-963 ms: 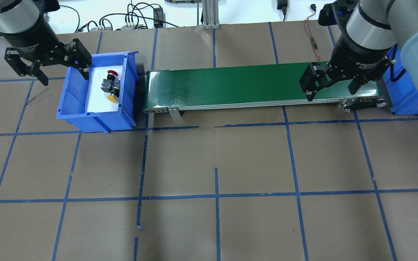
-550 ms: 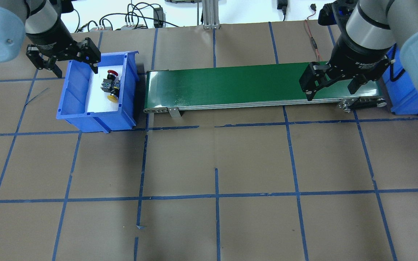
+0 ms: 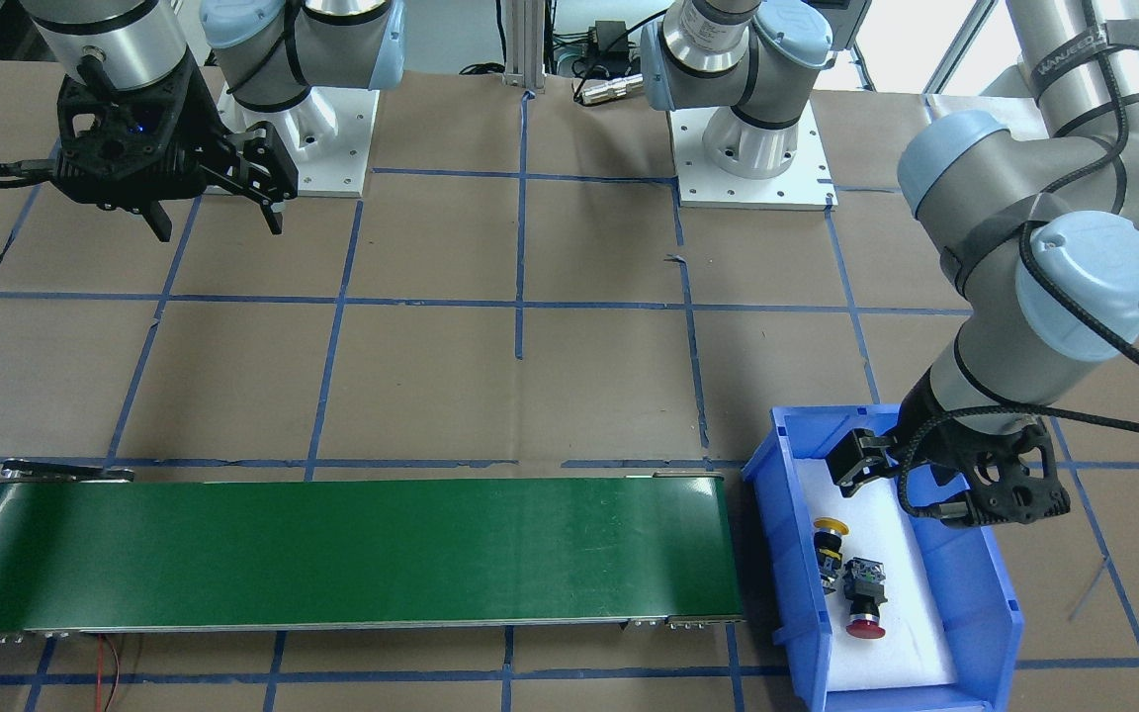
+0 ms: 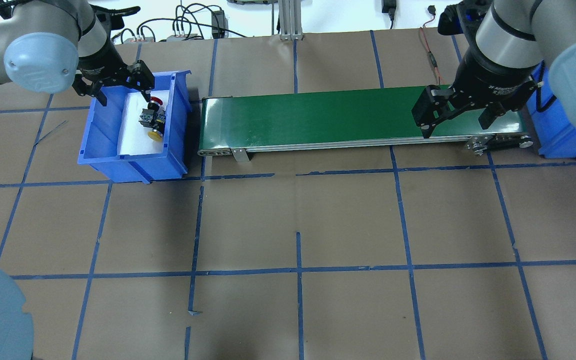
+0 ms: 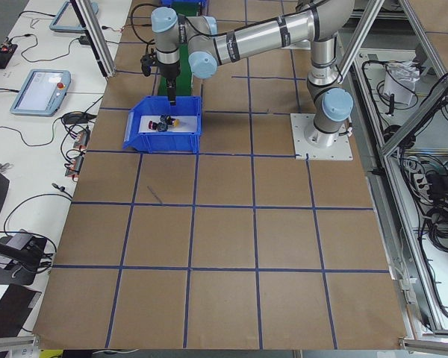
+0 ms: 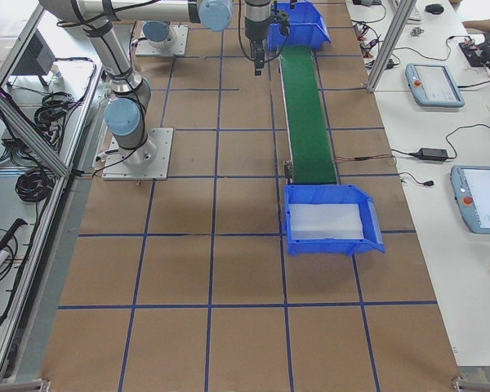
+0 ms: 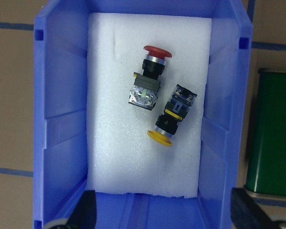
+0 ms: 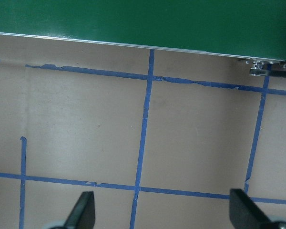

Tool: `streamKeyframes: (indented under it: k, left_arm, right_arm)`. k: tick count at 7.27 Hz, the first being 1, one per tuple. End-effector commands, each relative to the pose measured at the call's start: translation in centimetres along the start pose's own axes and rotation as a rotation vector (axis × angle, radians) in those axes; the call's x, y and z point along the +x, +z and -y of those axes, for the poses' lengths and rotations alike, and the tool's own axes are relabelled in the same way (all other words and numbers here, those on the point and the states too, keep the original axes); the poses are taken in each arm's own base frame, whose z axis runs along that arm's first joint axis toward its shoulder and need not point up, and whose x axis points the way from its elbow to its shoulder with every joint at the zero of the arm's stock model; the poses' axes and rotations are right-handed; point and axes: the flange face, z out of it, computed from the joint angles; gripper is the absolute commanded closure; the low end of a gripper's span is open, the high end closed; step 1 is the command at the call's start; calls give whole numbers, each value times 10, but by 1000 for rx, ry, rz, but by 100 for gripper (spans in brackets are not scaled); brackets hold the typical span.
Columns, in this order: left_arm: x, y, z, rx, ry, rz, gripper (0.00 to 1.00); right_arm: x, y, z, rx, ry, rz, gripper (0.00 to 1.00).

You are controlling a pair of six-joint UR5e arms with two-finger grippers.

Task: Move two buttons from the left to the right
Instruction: 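Move the left gripper down into the blue bin above the buttons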

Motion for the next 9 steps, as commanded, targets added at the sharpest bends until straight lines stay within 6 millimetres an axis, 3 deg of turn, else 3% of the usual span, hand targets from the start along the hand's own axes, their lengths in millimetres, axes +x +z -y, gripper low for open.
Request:
streamKeyframes:
  k: [1,3,6,9]
  left_arm:
    - [-6,17,9,5,63,-2,0]
    - [-17,21,13,16,108,-99,2]
    - [-16,49,17,-26,113,-109,9]
    - [-15,61,10,-52,139,-111,10]
  right_arm:
    - [0,2,-1,-5,0,-1,0]
    - [1,2,-1,-5,1,-2,0]
    - [0,2,-2,-5,0,-1,0]
    - [0,5,-3,-9,0,0,0]
